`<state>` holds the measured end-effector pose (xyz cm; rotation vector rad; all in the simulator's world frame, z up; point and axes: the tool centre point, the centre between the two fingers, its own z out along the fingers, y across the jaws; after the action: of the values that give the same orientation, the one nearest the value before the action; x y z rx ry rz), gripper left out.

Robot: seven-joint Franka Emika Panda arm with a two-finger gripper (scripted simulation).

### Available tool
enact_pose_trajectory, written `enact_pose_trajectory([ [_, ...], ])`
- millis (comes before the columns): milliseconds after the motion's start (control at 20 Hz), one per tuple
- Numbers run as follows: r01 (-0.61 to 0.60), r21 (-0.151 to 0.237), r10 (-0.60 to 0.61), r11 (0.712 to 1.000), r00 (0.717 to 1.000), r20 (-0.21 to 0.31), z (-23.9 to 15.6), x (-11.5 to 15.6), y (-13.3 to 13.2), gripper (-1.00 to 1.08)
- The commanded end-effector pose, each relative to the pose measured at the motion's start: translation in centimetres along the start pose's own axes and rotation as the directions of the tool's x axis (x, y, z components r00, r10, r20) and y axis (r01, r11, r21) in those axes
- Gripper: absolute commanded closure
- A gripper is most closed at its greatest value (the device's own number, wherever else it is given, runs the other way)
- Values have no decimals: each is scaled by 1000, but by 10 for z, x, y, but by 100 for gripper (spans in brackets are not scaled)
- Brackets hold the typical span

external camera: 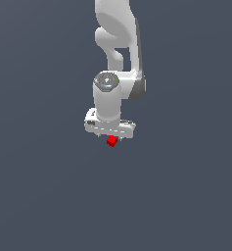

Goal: Pick up the red cube and move it to a goal position.

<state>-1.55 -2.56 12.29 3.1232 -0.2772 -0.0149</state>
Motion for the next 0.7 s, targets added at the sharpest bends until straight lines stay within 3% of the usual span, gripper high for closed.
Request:
enact_pose_trajectory([
  [0, -55, 1, 55, 998, 998, -1, 13, -6, 2, -92],
  [650, -350, 6, 350, 937, 937, -6, 86, -36, 3, -92],
])
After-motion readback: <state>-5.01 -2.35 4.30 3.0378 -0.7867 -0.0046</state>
